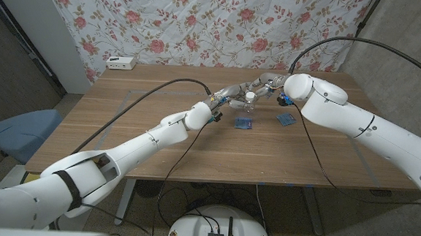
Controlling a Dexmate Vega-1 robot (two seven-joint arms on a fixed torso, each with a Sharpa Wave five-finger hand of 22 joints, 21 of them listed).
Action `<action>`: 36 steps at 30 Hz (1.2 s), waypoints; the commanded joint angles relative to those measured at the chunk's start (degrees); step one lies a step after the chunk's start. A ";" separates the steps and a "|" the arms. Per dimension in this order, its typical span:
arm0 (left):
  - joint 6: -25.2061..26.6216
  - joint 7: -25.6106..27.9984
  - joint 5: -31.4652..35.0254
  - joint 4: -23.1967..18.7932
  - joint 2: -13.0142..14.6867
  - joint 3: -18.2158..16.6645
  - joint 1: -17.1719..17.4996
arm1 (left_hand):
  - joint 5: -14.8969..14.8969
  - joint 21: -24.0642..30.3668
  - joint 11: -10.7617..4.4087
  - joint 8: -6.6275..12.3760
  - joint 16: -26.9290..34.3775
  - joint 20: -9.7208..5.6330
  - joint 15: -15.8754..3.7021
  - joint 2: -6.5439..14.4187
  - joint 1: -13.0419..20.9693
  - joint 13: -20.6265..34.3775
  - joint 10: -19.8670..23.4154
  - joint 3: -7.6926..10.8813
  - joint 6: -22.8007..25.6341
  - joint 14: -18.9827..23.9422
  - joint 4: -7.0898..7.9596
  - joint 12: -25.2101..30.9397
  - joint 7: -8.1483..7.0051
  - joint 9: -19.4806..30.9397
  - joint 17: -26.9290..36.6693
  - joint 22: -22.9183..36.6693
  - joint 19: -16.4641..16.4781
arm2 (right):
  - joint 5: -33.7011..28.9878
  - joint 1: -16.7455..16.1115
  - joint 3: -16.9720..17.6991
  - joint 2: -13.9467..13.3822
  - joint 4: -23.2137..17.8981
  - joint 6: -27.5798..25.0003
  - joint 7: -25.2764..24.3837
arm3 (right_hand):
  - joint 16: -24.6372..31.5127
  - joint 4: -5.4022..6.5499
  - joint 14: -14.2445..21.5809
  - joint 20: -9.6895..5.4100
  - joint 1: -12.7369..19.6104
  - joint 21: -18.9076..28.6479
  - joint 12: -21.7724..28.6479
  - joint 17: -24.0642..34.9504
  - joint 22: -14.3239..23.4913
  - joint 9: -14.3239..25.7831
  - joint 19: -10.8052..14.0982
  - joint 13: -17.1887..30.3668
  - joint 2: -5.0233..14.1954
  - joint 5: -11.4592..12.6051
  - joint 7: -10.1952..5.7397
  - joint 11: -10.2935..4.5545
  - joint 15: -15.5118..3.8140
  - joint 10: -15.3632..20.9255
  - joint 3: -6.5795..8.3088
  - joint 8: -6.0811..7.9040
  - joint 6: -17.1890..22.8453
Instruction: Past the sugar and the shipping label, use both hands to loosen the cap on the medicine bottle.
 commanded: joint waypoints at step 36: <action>0.06 0.27 0.37 -2.15 1.15 -0.88 1.48 | 0.19 0.08 -1.33 0.20 0.22 -0.06 -2.99 0.30 -0.33 0.30 1.66 0.95 0.11 0.75 0.12 0.19 -0.23 0.09 0.18 0.11 -0.16 | 5.61 1.35 -0.07 -2.18 -2.67 -1.26 0.84 | -0.59 1.00 -3.99 0.73 0.87 -0.04 -0.60 -0.24 0.15 -1.48 -3.05 0.09 -4.48 -1.41 -0.28 3.66 2.50 -4.95 -2.32 -7.12 -10.39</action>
